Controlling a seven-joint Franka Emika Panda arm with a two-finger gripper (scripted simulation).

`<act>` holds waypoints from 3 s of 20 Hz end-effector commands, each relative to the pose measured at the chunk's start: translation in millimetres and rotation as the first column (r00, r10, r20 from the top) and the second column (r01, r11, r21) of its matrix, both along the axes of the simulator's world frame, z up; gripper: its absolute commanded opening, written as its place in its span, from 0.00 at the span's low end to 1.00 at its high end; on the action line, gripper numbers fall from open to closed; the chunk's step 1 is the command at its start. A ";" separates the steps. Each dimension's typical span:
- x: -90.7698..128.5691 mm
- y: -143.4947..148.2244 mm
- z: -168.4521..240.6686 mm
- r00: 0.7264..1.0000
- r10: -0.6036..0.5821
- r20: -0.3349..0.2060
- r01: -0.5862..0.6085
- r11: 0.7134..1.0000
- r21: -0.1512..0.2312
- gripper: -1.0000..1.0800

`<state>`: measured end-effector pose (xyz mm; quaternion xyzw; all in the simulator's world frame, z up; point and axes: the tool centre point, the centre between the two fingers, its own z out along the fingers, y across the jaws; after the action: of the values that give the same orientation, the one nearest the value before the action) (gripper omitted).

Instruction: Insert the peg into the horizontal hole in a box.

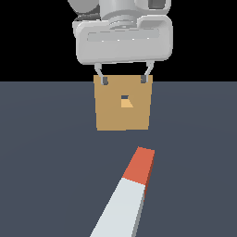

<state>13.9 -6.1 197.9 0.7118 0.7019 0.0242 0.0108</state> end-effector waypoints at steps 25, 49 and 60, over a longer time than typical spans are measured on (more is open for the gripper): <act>-6.5 -172.9 -118.1 0.929 -0.367 -0.045 0.367 0.930 -0.019 0.96; -11.4 -186.8 -176.7 0.916 -0.398 -0.050 0.397 0.917 -0.019 0.96; -10.5 -186.9 -177.9 0.916 -0.397 -0.050 0.397 0.918 -0.018 0.00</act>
<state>3.2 -193.1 20.0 0.8397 0.5430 -0.0001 -0.0002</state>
